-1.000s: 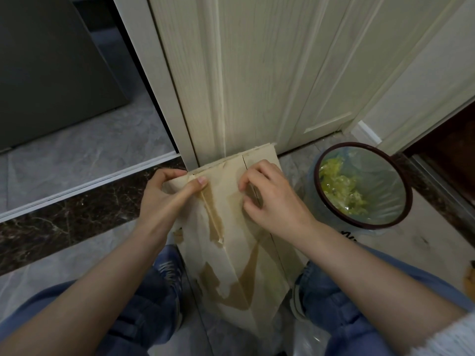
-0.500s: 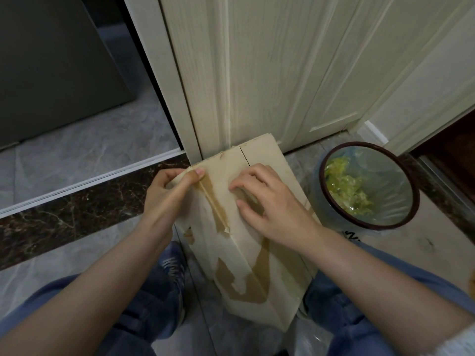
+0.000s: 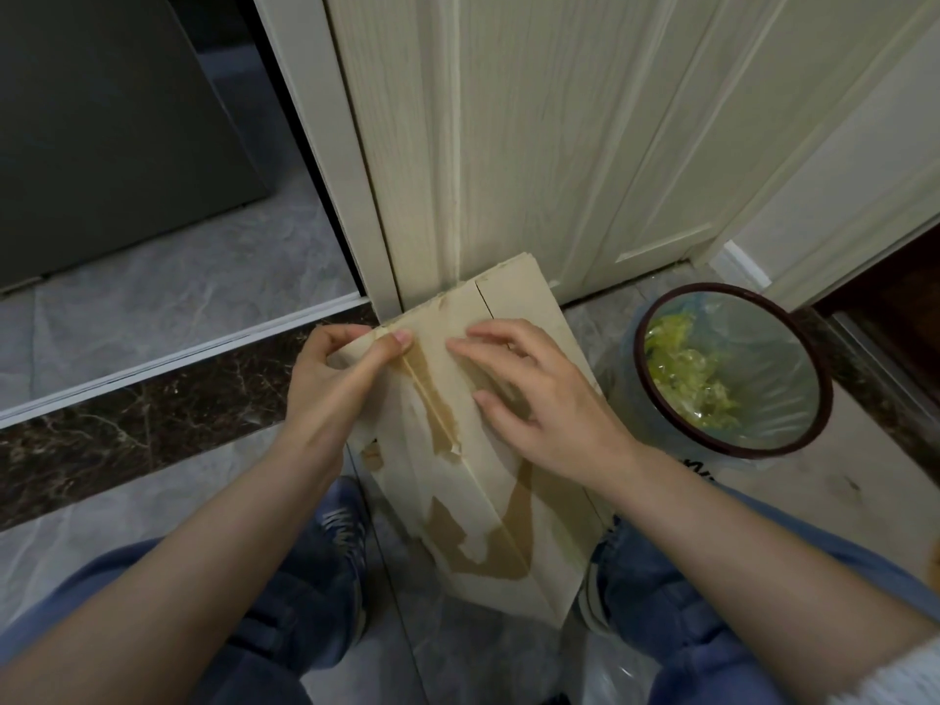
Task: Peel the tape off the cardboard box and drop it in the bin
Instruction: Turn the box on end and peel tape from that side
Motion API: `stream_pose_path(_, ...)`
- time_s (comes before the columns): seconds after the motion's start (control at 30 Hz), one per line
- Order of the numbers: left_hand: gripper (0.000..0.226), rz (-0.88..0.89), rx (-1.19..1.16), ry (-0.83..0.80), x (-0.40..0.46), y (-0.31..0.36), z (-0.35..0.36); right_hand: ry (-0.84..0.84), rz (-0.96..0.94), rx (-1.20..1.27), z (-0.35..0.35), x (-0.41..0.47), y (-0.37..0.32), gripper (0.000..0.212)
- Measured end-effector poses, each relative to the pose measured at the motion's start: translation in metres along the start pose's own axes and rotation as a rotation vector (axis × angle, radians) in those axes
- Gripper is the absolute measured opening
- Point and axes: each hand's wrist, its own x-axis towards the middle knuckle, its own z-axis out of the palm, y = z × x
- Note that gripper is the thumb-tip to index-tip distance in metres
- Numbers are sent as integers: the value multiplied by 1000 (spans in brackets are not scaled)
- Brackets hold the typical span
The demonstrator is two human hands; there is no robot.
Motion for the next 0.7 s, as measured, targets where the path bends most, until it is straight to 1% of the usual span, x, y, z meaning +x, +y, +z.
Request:
stream_pose_path(0.07,32,-5,-8,1,0,0,0,2,-31,-23,1,0,3,48)
stream_pose_path(0.17,29,-21,-19,14,1,0,-2,28,-69,-11,2,1,7,44)
stream_pose_path(0.3,30,-26,-21,12,0,1,0,59,-103,-59,0,2,8,38)
stream_pose_path(0.43,31,-31,-17,11,-1,2,0,96,-148,-116,-2,4,8,25)
stream_pose_path(0.5,33,-18,-5,16,-1,1,0,165,-165,-119,-3,4,8,13)
stream_pose_path(0.53,34,-8,0,18,-1,1,0,201,-162,-114,-4,4,7,11)
stream_pose_path(0.6,37,13,3,12,-2,2,0,225,-144,-94,-5,5,5,15)
stream_pose_path(0.7,40,30,4,1,-3,3,0,147,-159,-129,-5,4,3,34)
